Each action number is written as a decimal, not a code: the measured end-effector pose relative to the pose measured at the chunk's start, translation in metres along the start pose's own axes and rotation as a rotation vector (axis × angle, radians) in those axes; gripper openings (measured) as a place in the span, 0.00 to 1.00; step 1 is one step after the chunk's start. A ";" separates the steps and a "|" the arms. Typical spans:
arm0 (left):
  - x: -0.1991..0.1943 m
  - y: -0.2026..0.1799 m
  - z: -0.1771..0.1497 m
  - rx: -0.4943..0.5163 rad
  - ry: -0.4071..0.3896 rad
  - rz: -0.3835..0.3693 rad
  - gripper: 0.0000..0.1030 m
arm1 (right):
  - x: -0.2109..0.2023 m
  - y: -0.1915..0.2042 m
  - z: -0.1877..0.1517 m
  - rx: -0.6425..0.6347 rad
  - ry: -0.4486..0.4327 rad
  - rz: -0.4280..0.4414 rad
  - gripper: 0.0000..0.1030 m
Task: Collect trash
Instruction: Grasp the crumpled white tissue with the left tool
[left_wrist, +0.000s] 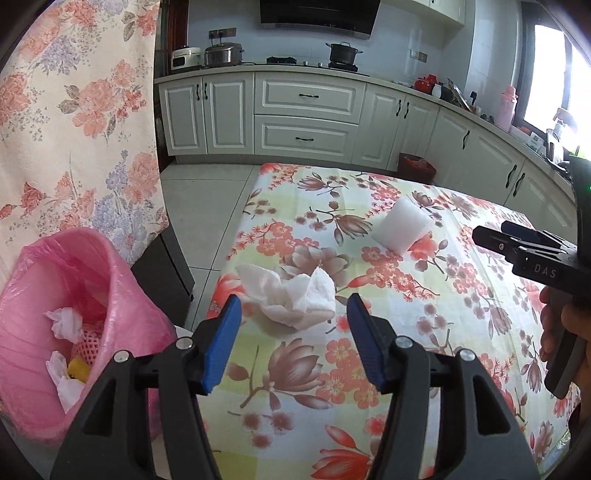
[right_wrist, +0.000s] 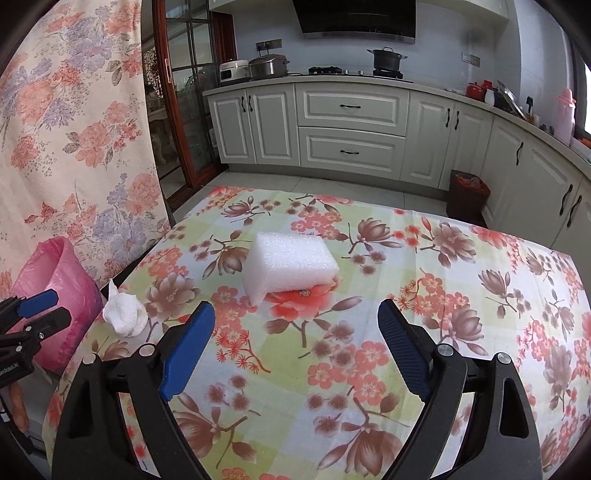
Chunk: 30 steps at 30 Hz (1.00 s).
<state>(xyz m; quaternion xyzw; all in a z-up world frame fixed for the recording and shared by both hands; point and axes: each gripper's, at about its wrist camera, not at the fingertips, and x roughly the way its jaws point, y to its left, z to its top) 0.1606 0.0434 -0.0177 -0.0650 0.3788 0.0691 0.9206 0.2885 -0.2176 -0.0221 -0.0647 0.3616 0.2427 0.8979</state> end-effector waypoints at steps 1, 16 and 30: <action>0.005 -0.001 0.001 0.000 0.008 -0.001 0.56 | 0.003 -0.002 0.001 0.004 0.004 0.001 0.82; 0.055 -0.005 0.008 -0.003 0.076 0.002 0.56 | 0.041 -0.013 0.016 0.003 0.041 0.035 0.82; 0.075 0.001 0.017 0.000 0.103 0.010 0.12 | 0.083 -0.010 0.030 -0.014 0.090 0.085 0.82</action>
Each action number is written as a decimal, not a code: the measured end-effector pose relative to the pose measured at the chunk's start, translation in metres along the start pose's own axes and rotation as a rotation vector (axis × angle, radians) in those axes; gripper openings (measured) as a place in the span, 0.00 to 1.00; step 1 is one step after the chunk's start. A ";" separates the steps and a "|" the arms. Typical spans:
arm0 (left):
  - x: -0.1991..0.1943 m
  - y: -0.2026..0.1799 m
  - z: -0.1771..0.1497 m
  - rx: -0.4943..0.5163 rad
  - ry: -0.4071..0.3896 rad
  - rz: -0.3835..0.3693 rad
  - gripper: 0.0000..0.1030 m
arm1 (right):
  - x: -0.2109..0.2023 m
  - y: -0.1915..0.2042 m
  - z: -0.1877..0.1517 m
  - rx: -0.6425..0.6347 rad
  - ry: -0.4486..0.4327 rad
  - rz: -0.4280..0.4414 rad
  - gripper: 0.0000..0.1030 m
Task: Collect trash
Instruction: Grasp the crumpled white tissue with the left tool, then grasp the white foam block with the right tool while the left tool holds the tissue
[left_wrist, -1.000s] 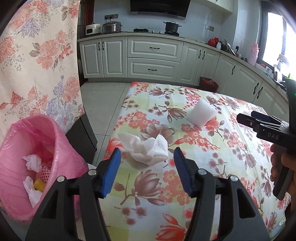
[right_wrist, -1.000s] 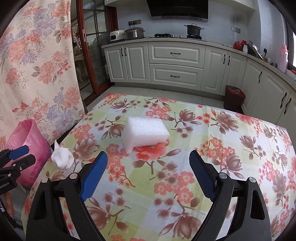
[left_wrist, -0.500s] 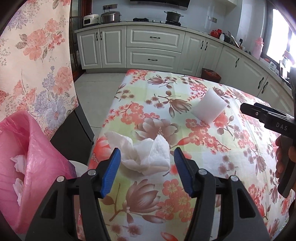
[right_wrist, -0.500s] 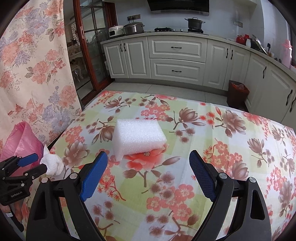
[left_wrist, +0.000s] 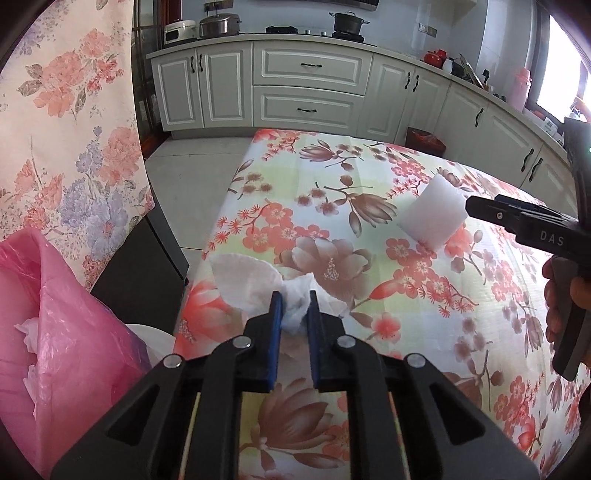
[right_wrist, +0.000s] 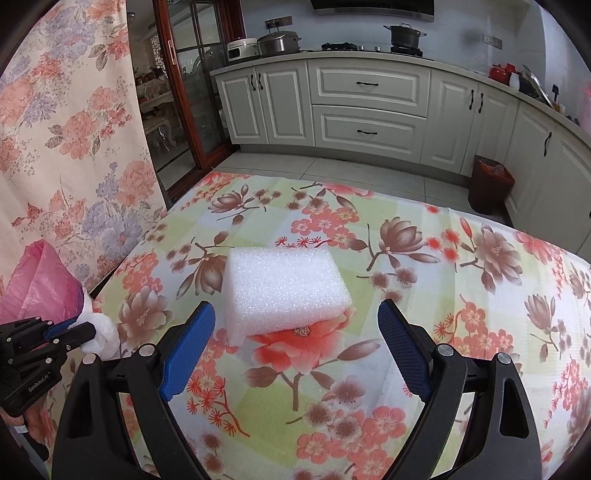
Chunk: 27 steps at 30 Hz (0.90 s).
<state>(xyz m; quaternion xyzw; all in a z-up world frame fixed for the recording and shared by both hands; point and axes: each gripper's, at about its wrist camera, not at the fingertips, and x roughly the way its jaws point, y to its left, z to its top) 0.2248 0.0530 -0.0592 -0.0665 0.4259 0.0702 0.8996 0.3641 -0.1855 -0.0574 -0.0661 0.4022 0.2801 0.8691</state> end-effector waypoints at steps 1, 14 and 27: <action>-0.001 0.000 0.001 0.000 -0.002 -0.002 0.12 | 0.003 -0.001 0.001 0.000 0.004 0.005 0.82; -0.011 0.004 0.009 -0.007 -0.033 -0.017 0.12 | 0.038 0.005 0.008 -0.031 0.061 0.017 0.79; -0.023 0.006 0.007 -0.010 -0.050 -0.023 0.12 | 0.021 0.018 0.007 -0.081 0.031 -0.009 0.56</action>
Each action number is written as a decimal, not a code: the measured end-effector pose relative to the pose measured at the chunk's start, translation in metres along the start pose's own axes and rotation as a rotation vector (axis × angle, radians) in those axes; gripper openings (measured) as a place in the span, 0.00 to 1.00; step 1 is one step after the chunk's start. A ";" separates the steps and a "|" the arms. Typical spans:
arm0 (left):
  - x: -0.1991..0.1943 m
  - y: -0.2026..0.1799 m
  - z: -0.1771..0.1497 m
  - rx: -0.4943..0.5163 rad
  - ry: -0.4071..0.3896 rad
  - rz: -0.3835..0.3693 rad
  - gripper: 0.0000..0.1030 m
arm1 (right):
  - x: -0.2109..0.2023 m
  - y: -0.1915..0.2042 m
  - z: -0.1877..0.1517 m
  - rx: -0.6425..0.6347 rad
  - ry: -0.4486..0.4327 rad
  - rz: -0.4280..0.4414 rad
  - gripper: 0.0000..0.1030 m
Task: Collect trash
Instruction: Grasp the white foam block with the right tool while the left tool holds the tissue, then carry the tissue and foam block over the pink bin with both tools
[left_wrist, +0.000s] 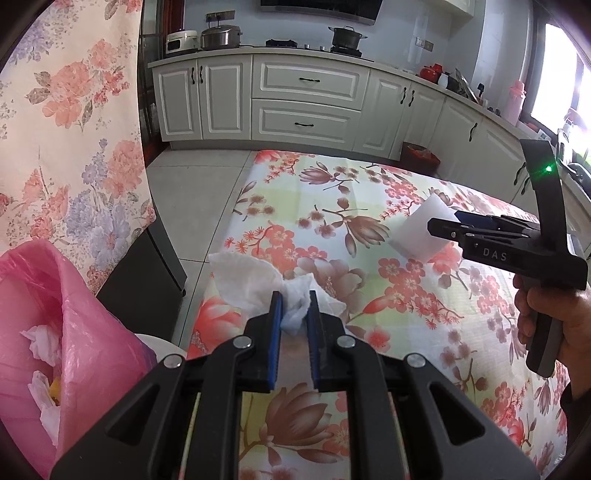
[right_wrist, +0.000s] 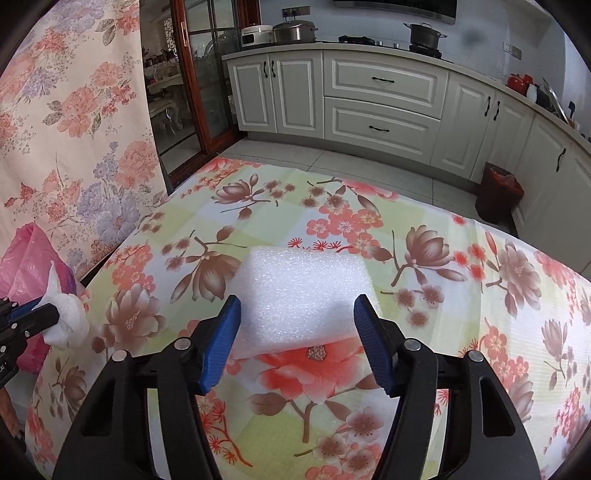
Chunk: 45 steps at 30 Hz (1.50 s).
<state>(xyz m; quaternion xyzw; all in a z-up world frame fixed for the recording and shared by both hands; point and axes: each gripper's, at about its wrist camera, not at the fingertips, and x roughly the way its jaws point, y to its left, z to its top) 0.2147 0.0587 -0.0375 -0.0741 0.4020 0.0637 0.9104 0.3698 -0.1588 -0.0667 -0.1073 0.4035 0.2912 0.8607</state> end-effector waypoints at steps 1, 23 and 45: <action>-0.002 0.000 0.000 -0.001 -0.002 0.000 0.12 | -0.001 0.000 -0.001 0.000 -0.001 0.002 0.54; -0.030 -0.006 -0.013 0.004 -0.031 -0.012 0.12 | -0.038 -0.003 -0.044 0.025 0.007 0.024 0.34; -0.079 0.004 -0.022 -0.002 -0.109 -0.023 0.12 | -0.111 0.028 -0.066 0.017 -0.122 0.007 0.32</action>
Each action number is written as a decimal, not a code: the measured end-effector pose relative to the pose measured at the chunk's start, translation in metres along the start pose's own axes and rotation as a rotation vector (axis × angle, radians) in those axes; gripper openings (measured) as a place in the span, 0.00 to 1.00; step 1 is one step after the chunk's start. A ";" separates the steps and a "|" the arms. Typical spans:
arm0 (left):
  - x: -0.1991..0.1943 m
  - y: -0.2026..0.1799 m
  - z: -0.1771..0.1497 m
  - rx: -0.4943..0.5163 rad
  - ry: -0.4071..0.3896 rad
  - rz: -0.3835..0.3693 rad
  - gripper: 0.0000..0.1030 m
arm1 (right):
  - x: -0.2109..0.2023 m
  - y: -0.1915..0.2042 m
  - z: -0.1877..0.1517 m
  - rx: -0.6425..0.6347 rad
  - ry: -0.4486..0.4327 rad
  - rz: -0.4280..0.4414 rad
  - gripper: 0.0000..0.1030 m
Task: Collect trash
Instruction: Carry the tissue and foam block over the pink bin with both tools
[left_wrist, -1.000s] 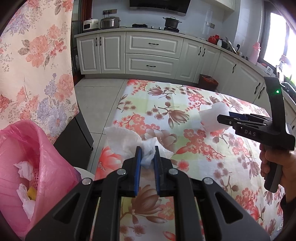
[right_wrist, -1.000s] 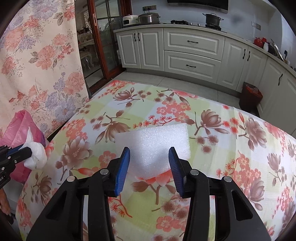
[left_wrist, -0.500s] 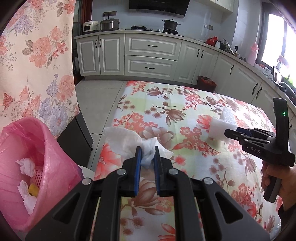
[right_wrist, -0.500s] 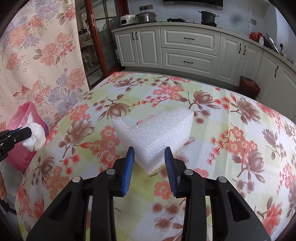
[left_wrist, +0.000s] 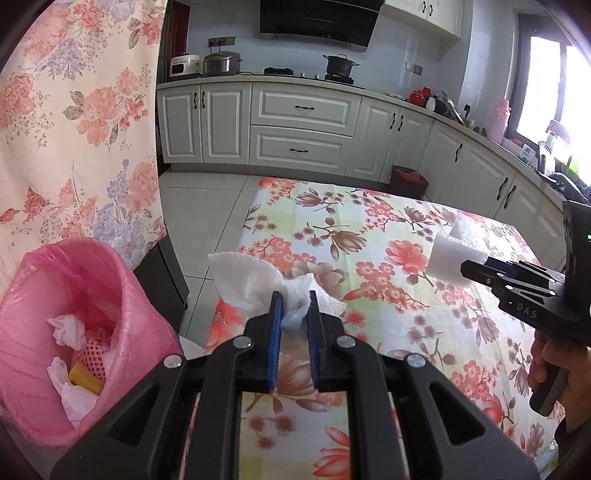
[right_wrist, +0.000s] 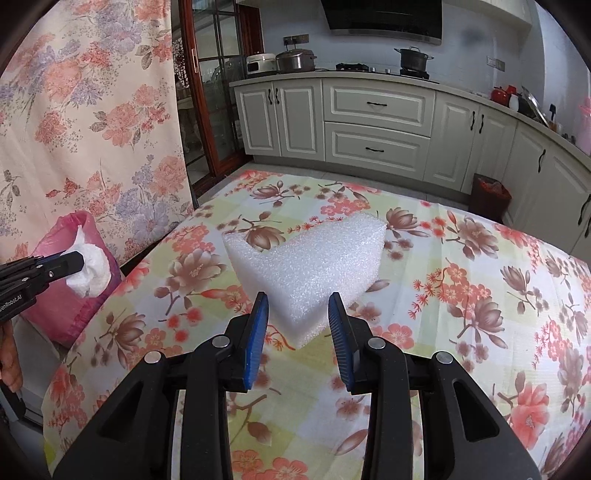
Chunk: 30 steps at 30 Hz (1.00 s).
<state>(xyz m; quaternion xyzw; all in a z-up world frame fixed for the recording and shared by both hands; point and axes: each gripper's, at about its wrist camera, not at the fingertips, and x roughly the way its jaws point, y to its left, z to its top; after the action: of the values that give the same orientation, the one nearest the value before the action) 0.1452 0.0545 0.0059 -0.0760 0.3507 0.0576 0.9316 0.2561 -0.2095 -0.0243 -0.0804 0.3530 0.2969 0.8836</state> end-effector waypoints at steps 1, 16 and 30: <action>-0.004 0.002 0.000 -0.001 -0.006 0.001 0.12 | -0.002 0.004 0.001 -0.005 -0.004 0.003 0.32; -0.058 0.054 -0.007 -0.058 -0.080 0.064 0.12 | -0.025 0.077 0.018 -0.081 -0.046 0.071 0.33; -0.099 0.133 -0.020 -0.152 -0.121 0.186 0.12 | -0.023 0.166 0.039 -0.169 -0.059 0.186 0.33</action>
<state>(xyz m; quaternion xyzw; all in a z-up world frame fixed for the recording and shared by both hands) 0.0369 0.1758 0.0430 -0.1100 0.2942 0.1747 0.9332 0.1686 -0.0716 0.0311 -0.1126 0.3066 0.4084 0.8524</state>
